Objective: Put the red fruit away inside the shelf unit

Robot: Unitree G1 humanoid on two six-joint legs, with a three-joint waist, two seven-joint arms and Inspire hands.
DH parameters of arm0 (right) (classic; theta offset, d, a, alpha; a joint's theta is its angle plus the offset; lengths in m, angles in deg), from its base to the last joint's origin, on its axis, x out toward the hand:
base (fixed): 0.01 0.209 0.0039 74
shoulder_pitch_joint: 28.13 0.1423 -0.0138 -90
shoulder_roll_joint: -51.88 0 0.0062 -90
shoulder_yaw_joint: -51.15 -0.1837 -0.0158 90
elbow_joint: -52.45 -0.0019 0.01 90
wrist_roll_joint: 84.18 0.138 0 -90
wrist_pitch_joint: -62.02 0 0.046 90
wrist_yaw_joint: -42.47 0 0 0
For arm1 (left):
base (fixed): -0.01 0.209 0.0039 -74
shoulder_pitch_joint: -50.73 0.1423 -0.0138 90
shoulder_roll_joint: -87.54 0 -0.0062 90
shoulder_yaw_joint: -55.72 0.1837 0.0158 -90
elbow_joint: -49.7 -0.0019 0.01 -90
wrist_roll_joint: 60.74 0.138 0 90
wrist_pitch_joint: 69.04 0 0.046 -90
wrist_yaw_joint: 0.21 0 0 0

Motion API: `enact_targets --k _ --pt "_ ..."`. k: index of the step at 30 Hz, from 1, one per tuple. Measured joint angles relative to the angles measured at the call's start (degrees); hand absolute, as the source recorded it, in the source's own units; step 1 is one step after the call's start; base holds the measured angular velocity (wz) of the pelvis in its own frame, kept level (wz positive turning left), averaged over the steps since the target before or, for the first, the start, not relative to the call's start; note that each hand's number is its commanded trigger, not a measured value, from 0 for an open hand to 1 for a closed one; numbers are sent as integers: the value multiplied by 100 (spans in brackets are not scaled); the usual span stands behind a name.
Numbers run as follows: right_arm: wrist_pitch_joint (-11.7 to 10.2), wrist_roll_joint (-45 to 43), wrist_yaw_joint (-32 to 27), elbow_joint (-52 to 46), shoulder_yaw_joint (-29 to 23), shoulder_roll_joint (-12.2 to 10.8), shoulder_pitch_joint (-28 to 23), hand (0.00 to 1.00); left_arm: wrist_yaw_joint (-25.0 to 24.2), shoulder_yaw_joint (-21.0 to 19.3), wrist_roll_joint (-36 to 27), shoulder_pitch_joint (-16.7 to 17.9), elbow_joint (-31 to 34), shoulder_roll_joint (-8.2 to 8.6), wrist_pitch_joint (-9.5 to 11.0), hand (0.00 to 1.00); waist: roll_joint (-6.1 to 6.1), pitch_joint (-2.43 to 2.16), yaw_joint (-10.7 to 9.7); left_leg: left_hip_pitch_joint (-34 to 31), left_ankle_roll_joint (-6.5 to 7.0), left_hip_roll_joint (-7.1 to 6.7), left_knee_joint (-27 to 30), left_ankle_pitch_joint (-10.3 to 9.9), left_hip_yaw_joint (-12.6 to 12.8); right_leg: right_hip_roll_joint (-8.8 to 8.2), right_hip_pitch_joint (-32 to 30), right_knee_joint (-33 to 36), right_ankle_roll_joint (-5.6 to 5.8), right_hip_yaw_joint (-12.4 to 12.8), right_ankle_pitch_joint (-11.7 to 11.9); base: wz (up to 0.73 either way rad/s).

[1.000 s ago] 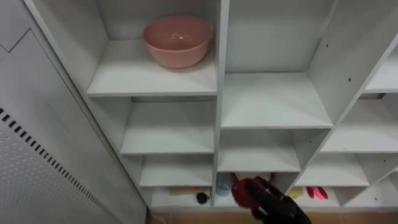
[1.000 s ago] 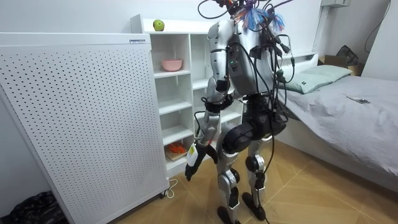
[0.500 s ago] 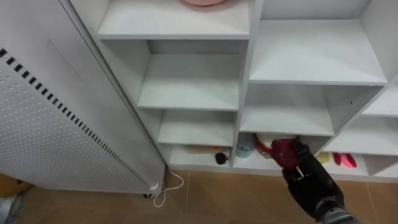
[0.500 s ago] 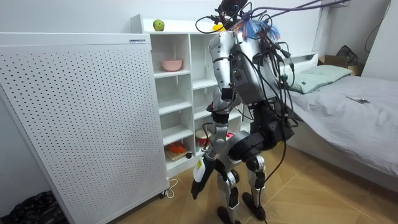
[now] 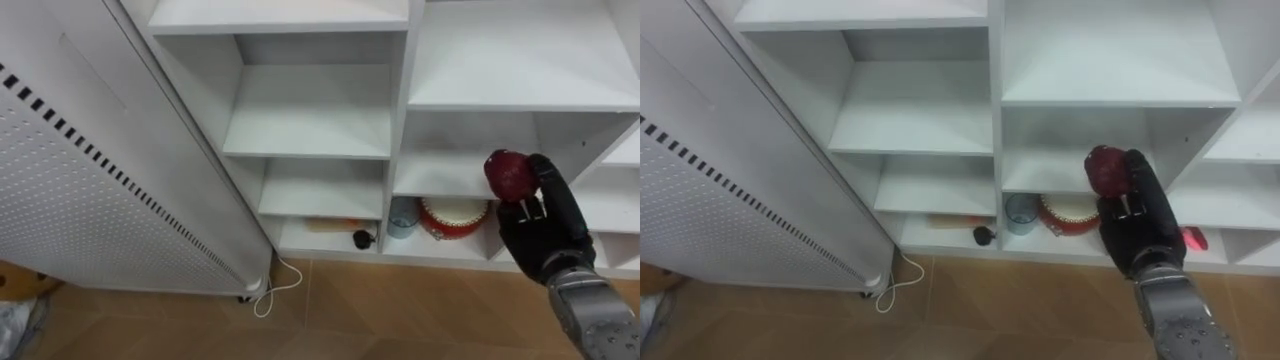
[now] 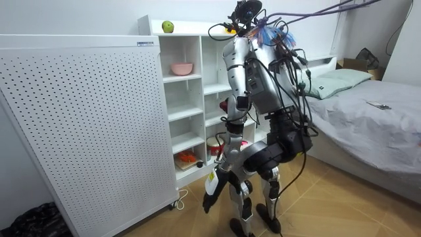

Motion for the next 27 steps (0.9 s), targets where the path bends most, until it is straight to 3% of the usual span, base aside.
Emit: enact_targets --k 2,3,4,11,18,27 --pt "1 -5 -77 -5 0 0 50 100 -2 0 7 -1 41 0 -61 0 5 -3 11 -61 3 25 40 -25 5 17 -43 15 -11 -3 -10 -7" --pt "-4 -16 -141 -5 0 7 82 76 -10 0 12 0 73 1 -72 0 9 -6 7 -85 3 26 60 -25 4 15 -60 23 -10 -6 -11 -4" --pt "-7 -16 -175 -4 0 9 95 0 -11 0 11 3 75 1 -72 0 12 -7 7 -94 5 28 83 -26 2 15 -62 32 -10 -10 -11 0" --pt "-82 46 -437 -7 4 19 326 0 -9 0 11 34 174 0 -75 0 20 -12 62 -89 28 26 193 -52 47 24 -82 187 -7 30 -12 0" --pt "-138 325 -537 -6 2 83 337 0 3 5 17 134 172 1 -140 0 90 -57 181 -50 28 34 246 -60 51 24 -48 239 -10 36 -14 0" --pt "-255 688 -533 -27 -214 84 350 0 2 6 15 253 170 0 -173 0 96 -60 257 -14 26 50 288 -61 74 13 -24 285 -37 33 -32 0"
